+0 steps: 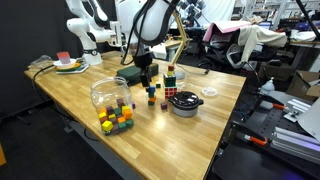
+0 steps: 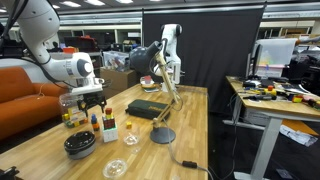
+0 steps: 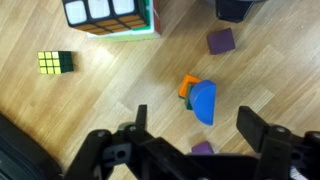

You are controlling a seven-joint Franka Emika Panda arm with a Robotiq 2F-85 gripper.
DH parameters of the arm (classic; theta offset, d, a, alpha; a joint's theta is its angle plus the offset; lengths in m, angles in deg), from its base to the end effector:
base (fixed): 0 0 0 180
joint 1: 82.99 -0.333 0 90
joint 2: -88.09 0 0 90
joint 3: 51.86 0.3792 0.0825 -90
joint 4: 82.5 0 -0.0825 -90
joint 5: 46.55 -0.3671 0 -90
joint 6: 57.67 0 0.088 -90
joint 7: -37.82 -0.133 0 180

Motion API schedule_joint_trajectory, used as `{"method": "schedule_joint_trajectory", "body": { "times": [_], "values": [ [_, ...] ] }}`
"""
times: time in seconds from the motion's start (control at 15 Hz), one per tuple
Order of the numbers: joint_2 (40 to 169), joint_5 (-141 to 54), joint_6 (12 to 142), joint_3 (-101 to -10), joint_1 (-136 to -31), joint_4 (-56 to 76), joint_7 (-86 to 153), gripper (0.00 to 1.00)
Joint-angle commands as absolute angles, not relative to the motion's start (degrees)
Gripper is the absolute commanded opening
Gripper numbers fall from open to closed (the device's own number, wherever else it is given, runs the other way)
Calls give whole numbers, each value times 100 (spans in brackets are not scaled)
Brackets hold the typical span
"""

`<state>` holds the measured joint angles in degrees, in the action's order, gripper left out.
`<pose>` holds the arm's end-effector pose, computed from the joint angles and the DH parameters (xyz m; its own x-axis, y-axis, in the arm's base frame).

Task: Place the blue block on the tower of blocks

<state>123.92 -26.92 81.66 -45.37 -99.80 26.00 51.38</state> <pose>0.5992 0.2450 0.2043 0.6267 0.7697 -0.1217 0.7792 -0.6173 0.1085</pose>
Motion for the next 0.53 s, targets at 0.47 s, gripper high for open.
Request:
{"method": "schedule_joint_trajectory", "body": {
  "times": [0.47],
  "values": [
    [12046,-2921,8189,-4285,-9793,2760,5152,100]
  ]
}}
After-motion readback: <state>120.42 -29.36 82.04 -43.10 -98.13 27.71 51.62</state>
